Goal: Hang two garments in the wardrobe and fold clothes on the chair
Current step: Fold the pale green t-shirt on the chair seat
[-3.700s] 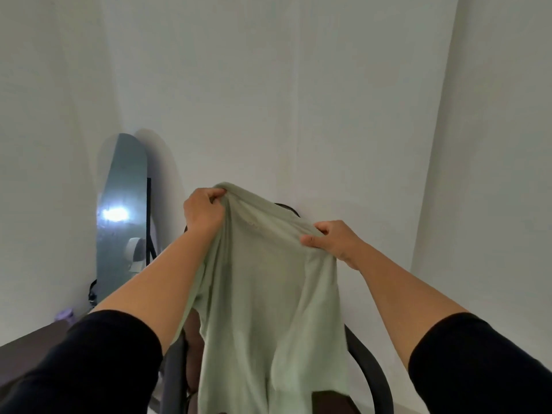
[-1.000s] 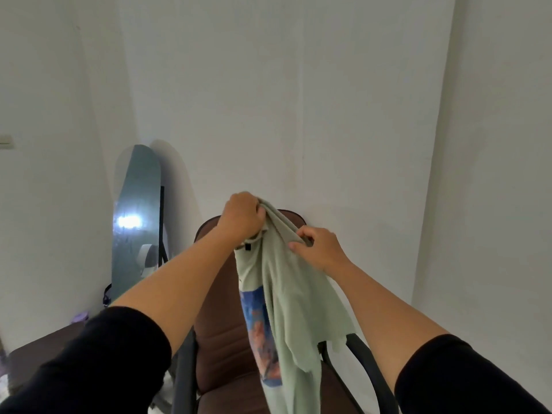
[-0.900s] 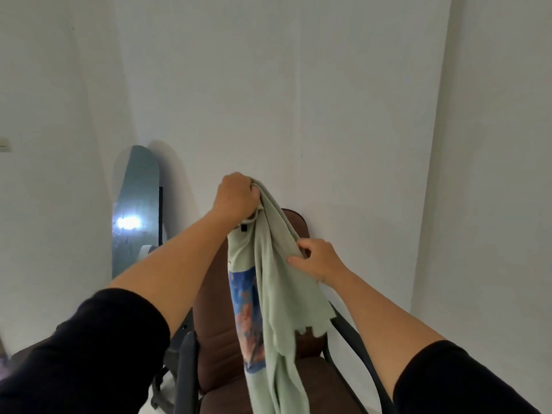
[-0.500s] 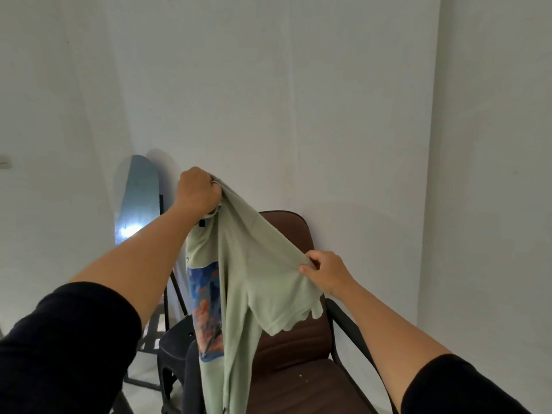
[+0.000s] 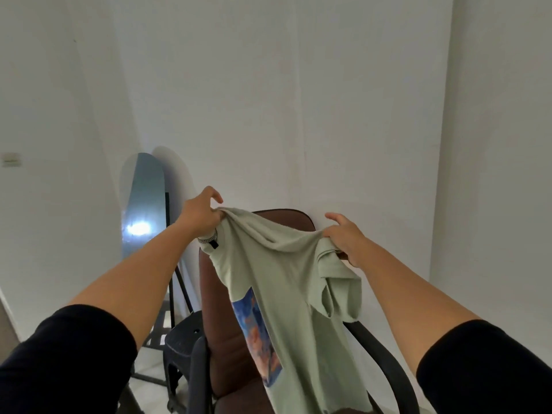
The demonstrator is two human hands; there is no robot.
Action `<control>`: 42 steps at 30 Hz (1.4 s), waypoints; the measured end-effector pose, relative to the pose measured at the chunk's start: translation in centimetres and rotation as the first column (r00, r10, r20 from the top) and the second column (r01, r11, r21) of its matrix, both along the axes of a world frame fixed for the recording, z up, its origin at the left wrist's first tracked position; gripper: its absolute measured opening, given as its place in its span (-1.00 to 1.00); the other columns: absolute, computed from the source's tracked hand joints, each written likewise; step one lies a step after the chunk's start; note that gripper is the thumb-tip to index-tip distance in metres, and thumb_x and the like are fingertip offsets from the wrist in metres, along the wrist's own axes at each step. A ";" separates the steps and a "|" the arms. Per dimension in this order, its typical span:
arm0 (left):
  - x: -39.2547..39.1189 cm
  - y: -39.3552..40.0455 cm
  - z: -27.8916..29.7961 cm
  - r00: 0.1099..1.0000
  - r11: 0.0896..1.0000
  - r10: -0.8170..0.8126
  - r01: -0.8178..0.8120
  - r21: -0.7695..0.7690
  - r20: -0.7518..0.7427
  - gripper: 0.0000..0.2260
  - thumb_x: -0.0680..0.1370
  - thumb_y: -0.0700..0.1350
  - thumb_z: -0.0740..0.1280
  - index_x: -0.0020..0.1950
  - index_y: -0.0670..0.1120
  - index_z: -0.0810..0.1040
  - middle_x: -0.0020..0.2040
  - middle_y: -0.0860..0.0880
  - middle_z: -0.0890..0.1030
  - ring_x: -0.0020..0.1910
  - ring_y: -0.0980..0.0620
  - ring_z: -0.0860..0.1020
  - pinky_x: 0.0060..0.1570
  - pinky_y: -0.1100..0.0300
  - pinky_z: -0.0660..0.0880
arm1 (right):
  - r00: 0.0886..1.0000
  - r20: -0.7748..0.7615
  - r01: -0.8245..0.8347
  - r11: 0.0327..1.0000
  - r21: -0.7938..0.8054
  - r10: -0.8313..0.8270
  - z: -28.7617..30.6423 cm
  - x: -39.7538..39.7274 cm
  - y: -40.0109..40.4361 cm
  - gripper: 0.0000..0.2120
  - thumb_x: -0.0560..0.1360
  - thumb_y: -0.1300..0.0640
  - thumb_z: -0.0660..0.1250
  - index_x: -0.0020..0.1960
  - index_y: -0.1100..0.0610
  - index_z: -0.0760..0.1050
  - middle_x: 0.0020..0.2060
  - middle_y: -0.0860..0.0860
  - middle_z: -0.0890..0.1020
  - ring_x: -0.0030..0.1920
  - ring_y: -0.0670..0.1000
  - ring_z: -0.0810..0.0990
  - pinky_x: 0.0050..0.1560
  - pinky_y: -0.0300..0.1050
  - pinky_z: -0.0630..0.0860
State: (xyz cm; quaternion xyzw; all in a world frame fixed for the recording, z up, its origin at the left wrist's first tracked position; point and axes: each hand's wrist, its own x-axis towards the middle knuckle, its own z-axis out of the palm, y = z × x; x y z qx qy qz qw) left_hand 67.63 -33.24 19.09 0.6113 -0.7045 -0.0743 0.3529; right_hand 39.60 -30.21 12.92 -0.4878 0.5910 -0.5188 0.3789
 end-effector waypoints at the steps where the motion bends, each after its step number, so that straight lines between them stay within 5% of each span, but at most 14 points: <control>1: -0.3 0.1 -0.1 0.999 1.000 -0.004 0.004 0.007 -0.033 -0.75 0.54 -0.06 0.32 0.18 -0.05 0.39 -0.06 -0.14 0.53 -0.08 -0.09 0.48 -0.13 0.13 0.41 | 0.998 0.018 -0.055 0.998 -0.007 0.055 0.3 0.3 0.1 -0.47 0.43 0.24 0.27 0.37 -0.05 0.37 0.22 0.10 0.49 0.17 0.13 0.52 0.14 0.01 0.53; 4: -1.7 0.1 -0.3 0.994 1.000 -0.019 0.018 -0.014 -0.111 -0.71 0.49 0.07 0.37 0.12 -0.02 0.46 0.02 -0.02 0.47 0.03 -0.04 0.44 -0.02 0.11 0.40 | 0.977 0.133 -0.163 0.985 -0.056 0.169 0.7 1.4 0.3 -0.46 0.44 0.26 0.28 0.39 -0.01 0.37 0.16 0.10 0.55 0.14 0.11 0.55 0.22 0.03 0.50; 7: -2.9 -0.1 -0.3 0.988 0.997 -0.064 0.058 -0.048 -0.138 -0.81 0.48 0.08 0.36 0.00 0.00 0.53 0.07 0.04 0.46 0.09 0.02 0.42 0.04 0.13 0.37 | 0.944 0.253 -0.190 0.975 -0.113 0.214 0.7 2.4 0.4 -0.53 0.47 0.29 0.23 0.32 -0.03 0.43 0.04 0.09 0.57 -0.03 0.05 0.55 0.06 -0.05 0.50; 10: -2.8 0.0 0.1 0.986 0.997 -0.062 0.054 -0.056 -0.156 -0.88 0.50 0.00 0.34 -0.01 0.00 0.55 0.06 0.05 0.47 0.07 0.03 0.43 0.02 0.16 0.35 | 0.937 0.345 0.084 0.993 -0.077 -0.052 0.4 1.3 -0.2 -0.60 0.50 0.30 0.17 0.28 0.04 0.48 0.09 0.10 0.55 0.06 0.11 0.54 0.15 0.01 0.51; 14: -1.0 0.4 -0.3 0.984 0.991 -0.132 0.131 -0.015 -0.119 -0.94 0.56 -0.09 0.25 -0.07 0.03 0.51 -0.07 0.02 0.51 -0.11 0.02 0.48 -0.11 0.20 0.39 | 0.909 0.272 0.314 0.948 0.052 -0.316 -0.7 -1.8 -0.2 -0.69 0.55 0.20 0.12 0.26 0.10 0.45 0.04 0.09 0.48 0.06 0.15 0.49 0.10 0.04 0.50; 17: -1.5 1.1 -0.6 0.947 0.937 -0.320 0.321 0.138 -0.029 -0.59 0.53 -0.35 0.05 -0.24 0.05 0.57 -0.14 -0.04 0.51 -0.22 0.01 0.43 -0.21 0.28 0.38 | 0.928 0.142 0.334 0.938 0.095 -0.345 -0.9 -2.2 -0.2 -0.69 0.54 0.22 0.12 0.25 0.19 0.43 0.05 0.15 0.50 0.02 0.14 0.47 0.11 -0.01 0.46; 21: -2.8 1.5 -0.6 0.924 0.912 -0.338 0.273 0.307 0.181 -0.40 0.47 -0.41 -0.06 0.03 0.07 0.67 0.15 0.04 0.51 0.12 0.01 0.45 0.13 0.26 0.37 | 0.960 0.033 0.271 0.954 0.128 -0.278 -0.6 -1.4 -0.1 -0.70 0.53 0.27 0.14 0.23 0.28 0.44 0.05 0.21 0.52 0.04 0.17 0.49 0.19 0.04 0.46; 27: -5.0 2.0 -0.7 0.946 0.921 -0.321 0.300 0.246 0.046 -0.51 0.49 -0.35 0.03 0.14 0.06 0.62 0.22 -0.01 0.54 0.05 0.07 0.46 -0.02 0.30 0.40 | 0.962 0.247 -0.117 0.993 0.001 0.113 0.7 2.0 2.1 -0.78 0.52 0.31 0.18 0.11 0.11 0.45 -0.21 0.05 0.55 -0.23 0.01 0.54 -0.19 -0.08 0.47; 30: -6.5 2.6 -0.7 0.931 0.904 -0.349 0.365 0.224 -0.107 -0.80 0.52 0.00 0.31 0.10 0.08 0.63 0.15 0.04 0.56 0.08 0.07 0.49 0.03 0.25 0.38 | 0.942 0.165 -0.282 0.956 -0.086 0.293 0.9 3.6 2.2 -0.81 0.55 0.21 0.23 0.15 0.05 0.41 -0.14 -0.04 0.57 -0.13 -0.06 0.55 -0.02 -0.05 0.42; 31: -6.8 2.6 -0.7 0.923 0.903 -0.377 0.384 0.193 -0.074 -0.73 0.47 0.13 0.36 0.12 0.09 0.62 0.13 0.05 0.56 0.09 0.08 0.49 0.05 0.24 0.38 | 0.937 0.120 -0.316 0.943 -0.104 0.328 1.0 4.0 2.0 -0.80 0.55 0.16 0.24 0.17 0.02 0.40 -0.08 -0.06 0.57 -0.06 -0.06 0.55 0.04 -0.03 0.42; 33: -7.2 2.8 -0.9 0.918 0.918 -0.391 0.385 0.092 0.061 -0.62 0.39 0.20 0.43 0.17 0.14 0.59 0.10 0.07 0.51 0.08 0.10 0.47 0.05 0.24 0.36 | 0.936 0.058 -0.337 0.932 -0.135 0.347 1.2 4.7 1.7 -0.76 0.56 0.13 0.24 0.21 0.00 0.39 0.04 -0.08 0.54 0.07 -0.03 0.52 0.15 0.03 0.41; 39: -6.9 2.3 -0.7 0.897 0.909 -0.403 0.416 -0.037 0.182 -0.55 0.39 -0.18 0.39 0.26 0.09 0.52 0.08 0.02 0.44 0.06 0.03 0.46 -0.03 0.28 0.37 | 0.946 0.096 -0.288 0.939 -0.186 0.309 1.6 4.3 1.4 -0.62 0.44 0.22 0.35 0.20 -0.01 0.38 0.02 0.05 0.59 -0.03 0.00 0.57 0.07 -0.01 0.47; 42: -6.1 1.9 -0.4 0.897 0.902 -0.408 0.425 -0.073 0.171 -0.54 0.38 -0.21 0.41 0.23 0.13 0.54 0.08 0.02 0.46 0.06 0.05 0.46 0.00 0.30 0.35 | 0.972 -0.176 -0.195 0.949 -0.246 0.154 1.0 3.3 1.5 -0.59 0.39 0.33 0.34 0.17 0.00 0.45 -0.12 0.07 0.45 -0.17 0.00 0.45 -0.16 -0.25 0.44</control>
